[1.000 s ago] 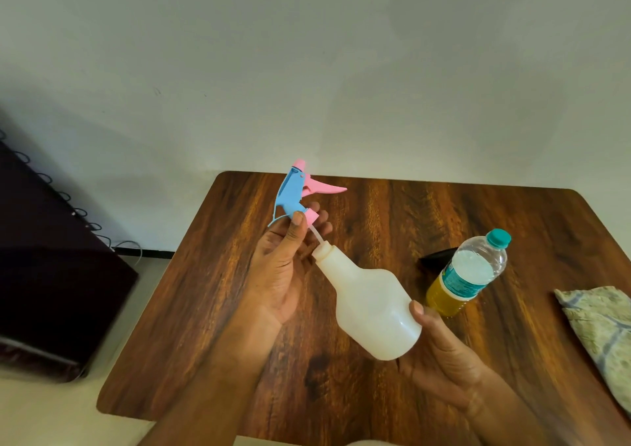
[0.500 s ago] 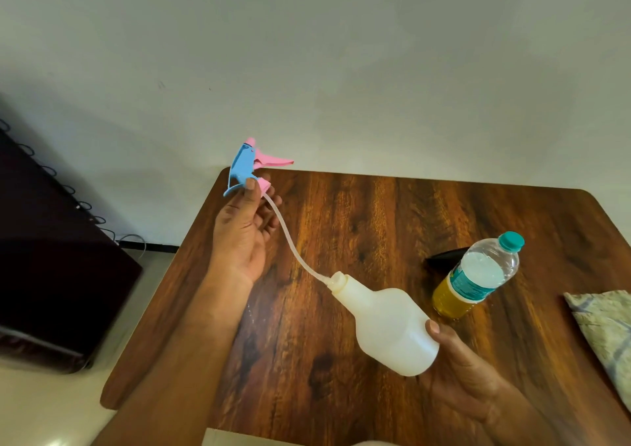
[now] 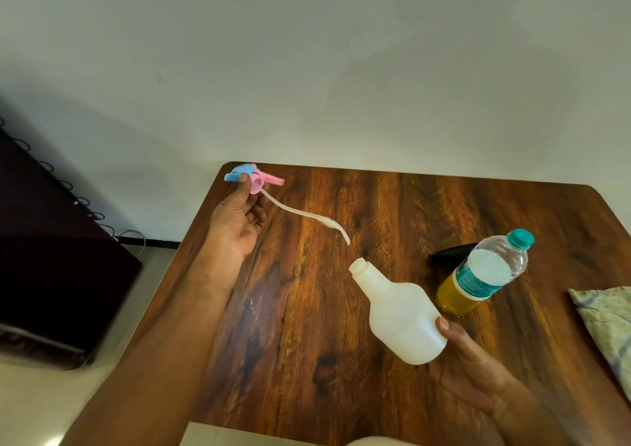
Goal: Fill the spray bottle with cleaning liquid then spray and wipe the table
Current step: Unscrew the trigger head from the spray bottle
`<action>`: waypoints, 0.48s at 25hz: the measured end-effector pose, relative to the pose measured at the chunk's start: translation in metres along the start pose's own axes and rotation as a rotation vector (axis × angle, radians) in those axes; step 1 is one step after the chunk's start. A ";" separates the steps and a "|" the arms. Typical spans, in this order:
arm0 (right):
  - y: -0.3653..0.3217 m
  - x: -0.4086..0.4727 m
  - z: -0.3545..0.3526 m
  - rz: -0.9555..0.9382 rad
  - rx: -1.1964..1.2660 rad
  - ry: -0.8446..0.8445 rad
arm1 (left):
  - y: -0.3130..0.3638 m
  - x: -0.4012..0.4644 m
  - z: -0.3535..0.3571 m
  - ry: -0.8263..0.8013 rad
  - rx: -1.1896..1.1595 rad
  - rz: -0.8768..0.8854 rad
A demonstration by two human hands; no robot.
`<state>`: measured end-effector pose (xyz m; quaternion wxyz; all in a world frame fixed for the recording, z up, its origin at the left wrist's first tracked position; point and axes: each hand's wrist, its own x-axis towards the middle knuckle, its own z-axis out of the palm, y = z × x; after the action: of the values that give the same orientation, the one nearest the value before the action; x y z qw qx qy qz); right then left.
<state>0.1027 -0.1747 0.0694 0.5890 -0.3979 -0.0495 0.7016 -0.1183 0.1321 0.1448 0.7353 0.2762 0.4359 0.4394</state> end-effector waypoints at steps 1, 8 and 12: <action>0.001 0.000 0.000 -0.003 -0.015 0.009 | -0.007 0.004 -0.008 0.020 -0.010 -0.048; 0.019 0.012 -0.006 -0.062 -0.426 0.240 | -0.078 0.009 -0.082 0.127 -0.009 -0.395; 0.032 0.028 -0.012 -0.055 -0.793 0.444 | -0.098 0.009 -0.089 0.233 0.227 -0.408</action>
<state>0.0855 -0.1654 0.0300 0.4058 -0.7322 -0.1975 0.5101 -0.1552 0.0967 0.0225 0.7179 0.2106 0.6108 0.2592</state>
